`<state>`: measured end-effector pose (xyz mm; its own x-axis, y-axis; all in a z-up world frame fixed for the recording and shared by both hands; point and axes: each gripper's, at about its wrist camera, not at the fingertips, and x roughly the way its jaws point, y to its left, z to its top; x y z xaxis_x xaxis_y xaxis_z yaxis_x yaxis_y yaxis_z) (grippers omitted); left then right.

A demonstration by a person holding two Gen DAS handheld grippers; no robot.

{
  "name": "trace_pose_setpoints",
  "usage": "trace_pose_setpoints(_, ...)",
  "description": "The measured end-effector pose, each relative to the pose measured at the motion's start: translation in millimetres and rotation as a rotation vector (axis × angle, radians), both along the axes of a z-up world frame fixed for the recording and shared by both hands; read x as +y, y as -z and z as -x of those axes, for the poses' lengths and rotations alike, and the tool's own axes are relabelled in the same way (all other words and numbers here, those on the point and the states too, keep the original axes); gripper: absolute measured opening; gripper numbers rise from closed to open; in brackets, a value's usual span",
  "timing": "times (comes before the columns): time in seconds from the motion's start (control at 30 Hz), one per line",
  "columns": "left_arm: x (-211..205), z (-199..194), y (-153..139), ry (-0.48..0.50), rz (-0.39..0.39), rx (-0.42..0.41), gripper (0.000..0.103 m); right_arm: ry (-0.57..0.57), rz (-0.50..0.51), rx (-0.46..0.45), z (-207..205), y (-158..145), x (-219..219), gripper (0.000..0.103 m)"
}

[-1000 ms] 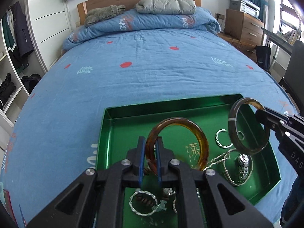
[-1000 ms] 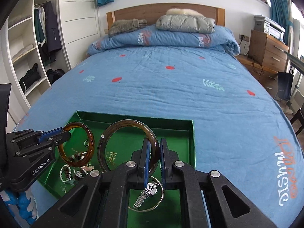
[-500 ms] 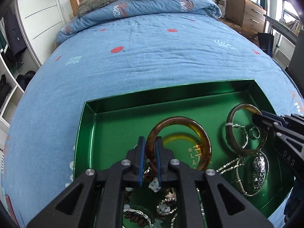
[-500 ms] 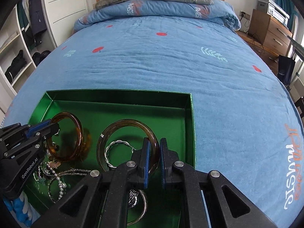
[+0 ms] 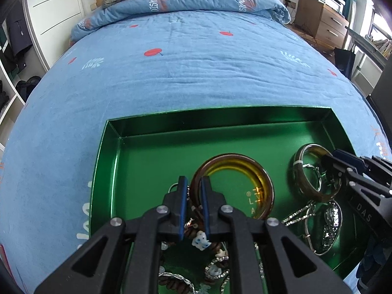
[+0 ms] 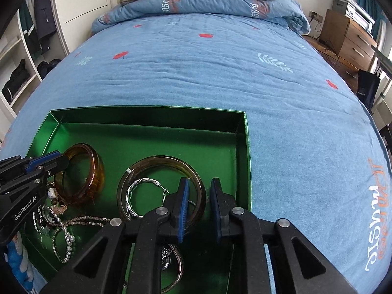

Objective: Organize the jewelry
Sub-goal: 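Lift both grippers away from the green tray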

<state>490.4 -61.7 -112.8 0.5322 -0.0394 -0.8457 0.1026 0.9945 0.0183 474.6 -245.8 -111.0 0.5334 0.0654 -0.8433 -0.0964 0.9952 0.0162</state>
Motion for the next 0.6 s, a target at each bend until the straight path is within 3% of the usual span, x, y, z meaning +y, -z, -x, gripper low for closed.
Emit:
trace_pose_setpoints(0.07,3.0,1.5,-2.7,-0.007,0.017,-0.006,0.011,-0.011,-0.003,-0.011,2.3,-3.4,1.4,0.039)
trace_pose_setpoints(0.2,6.3,11.6,-14.4,-0.004,0.032,-0.043,0.016,-0.009,0.001,-0.044,9.1,-13.6,3.4,0.049)
trace_pose_setpoints(0.3,8.7,24.1,-26.9,-0.005,0.025,-0.081,0.022,-0.006,-0.004,-0.075,19.8,-24.1,1.0,0.050)
trace_pose_setpoints(0.6,18.2,76.0,-64.3,-0.003,0.040,-0.169,0.022,-0.006,-0.048,-0.182,74.0,-65.2,-4.4,0.055)
